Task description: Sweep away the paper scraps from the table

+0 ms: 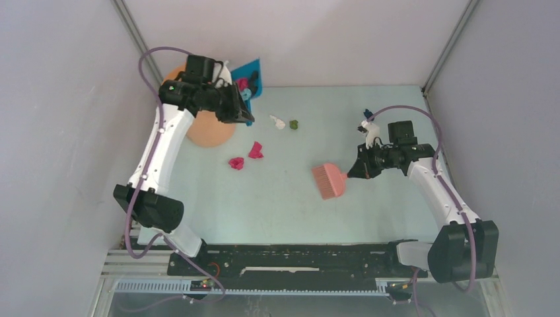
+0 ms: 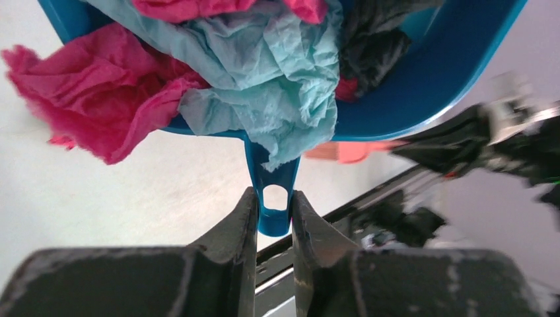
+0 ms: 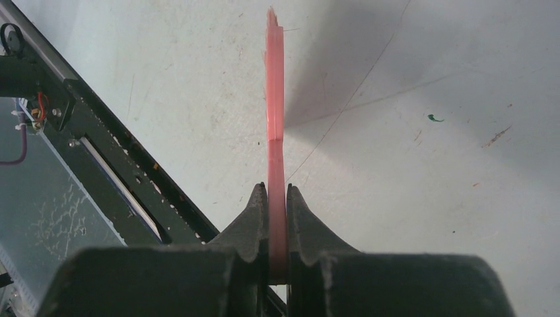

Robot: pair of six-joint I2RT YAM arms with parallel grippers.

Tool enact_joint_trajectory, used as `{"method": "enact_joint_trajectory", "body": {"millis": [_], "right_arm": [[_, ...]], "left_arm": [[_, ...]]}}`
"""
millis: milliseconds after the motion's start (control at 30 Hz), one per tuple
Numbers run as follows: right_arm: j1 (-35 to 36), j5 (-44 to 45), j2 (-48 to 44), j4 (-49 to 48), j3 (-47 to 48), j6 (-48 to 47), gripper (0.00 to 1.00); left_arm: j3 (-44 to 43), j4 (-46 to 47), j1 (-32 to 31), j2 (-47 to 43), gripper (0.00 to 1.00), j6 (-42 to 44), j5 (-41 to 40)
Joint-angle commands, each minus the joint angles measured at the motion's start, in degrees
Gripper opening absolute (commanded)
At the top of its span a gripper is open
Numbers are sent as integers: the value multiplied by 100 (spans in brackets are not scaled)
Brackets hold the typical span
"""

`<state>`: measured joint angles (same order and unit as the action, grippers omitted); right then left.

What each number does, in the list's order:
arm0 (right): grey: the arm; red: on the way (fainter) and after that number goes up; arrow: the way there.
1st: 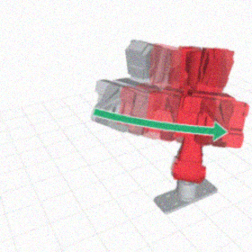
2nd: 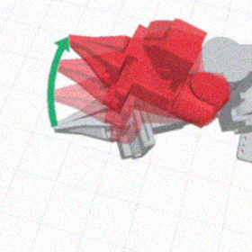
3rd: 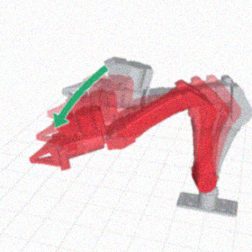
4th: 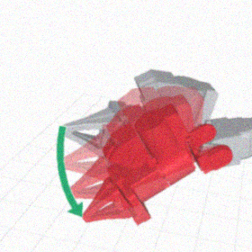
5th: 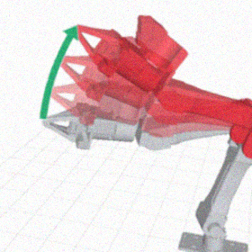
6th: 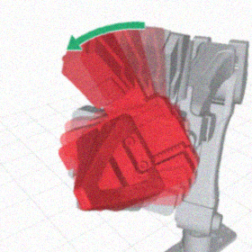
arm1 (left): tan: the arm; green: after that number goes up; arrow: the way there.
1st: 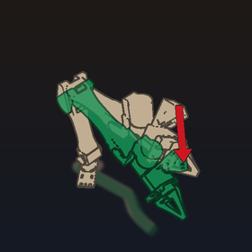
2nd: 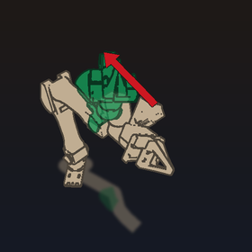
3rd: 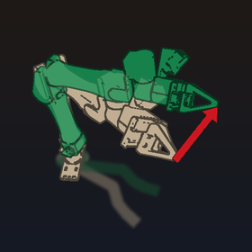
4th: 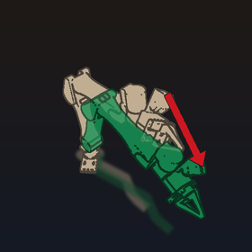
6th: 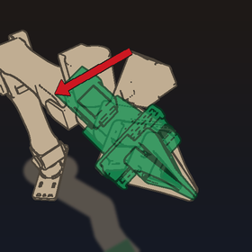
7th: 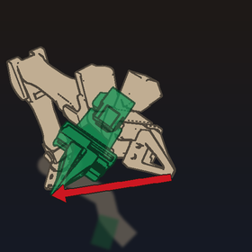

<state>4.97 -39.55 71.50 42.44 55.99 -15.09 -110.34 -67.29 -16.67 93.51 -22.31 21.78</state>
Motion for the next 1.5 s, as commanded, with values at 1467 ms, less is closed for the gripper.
{"method": "enact_joint_trajectory", "body": {"millis": [1467], "right_arm": [[-792, -870, -128, -171, -61, -249, 0]], "left_arm": [[2639, 2845, 1238, -1861, 0, -1888, 1763]]}}
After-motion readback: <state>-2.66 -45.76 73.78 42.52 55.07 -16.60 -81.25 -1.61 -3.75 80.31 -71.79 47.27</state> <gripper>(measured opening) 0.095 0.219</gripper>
